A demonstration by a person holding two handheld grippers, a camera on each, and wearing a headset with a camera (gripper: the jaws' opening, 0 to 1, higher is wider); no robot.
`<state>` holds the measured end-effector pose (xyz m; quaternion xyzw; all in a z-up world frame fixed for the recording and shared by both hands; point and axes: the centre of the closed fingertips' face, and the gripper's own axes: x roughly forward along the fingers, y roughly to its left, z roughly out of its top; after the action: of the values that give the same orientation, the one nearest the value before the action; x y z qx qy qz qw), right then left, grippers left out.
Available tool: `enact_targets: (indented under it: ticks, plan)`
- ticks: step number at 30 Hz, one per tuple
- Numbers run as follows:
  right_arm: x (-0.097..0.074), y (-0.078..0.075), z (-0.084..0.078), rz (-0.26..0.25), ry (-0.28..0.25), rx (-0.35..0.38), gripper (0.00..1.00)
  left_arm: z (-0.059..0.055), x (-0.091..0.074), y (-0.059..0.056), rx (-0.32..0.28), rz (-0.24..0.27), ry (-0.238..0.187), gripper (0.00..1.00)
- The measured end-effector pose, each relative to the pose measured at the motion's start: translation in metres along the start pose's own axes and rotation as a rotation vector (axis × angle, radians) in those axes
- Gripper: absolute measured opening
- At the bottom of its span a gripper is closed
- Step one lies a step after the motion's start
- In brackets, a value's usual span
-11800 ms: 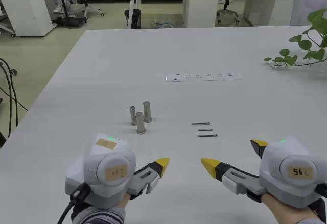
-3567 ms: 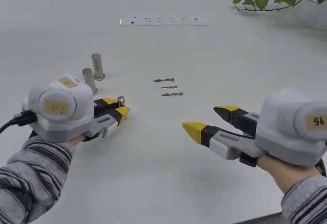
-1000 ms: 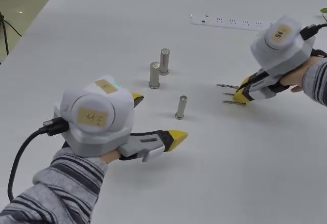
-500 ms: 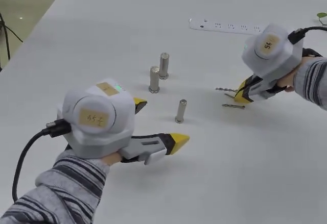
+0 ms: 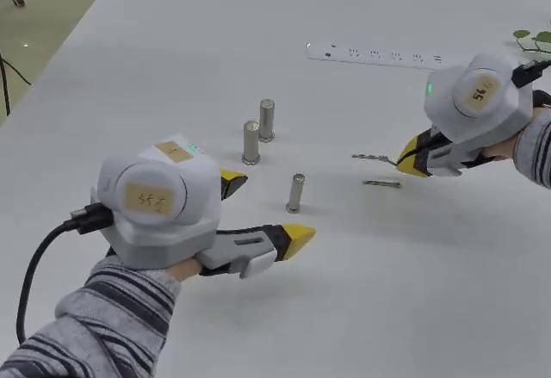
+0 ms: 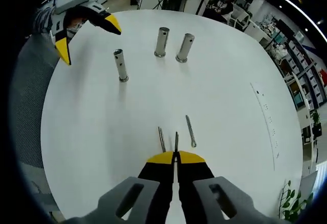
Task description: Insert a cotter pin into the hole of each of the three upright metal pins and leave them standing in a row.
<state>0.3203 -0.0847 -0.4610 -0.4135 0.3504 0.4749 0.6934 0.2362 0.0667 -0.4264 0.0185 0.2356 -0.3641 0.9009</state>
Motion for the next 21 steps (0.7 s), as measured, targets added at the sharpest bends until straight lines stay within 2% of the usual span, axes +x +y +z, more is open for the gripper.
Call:
enact_targets:
  ticks: [5,11,14,21]
  plan:
    - [-0.01,0.009,0.006,-0.017,-0.024,-0.029,0.0,0.003,-0.001,-0.004,-0.002,-0.006,-0.007,0.57]
    - [-0.021,0.026,0.016,-0.021,-0.06,-0.079,0.0,0.006,-0.002,-0.012,-0.015,-0.025,-0.015,0.52]
    - [-0.024,0.035,0.022,-0.024,-0.078,-0.132,0.0,0.006,-0.002,-0.017,-0.03,-0.042,-0.013,0.47]
    - [-0.029,0.059,0.037,-0.016,-0.114,-0.222,0.0,0.01,-0.001,-0.027,-0.054,-0.075,-0.015,0.43]
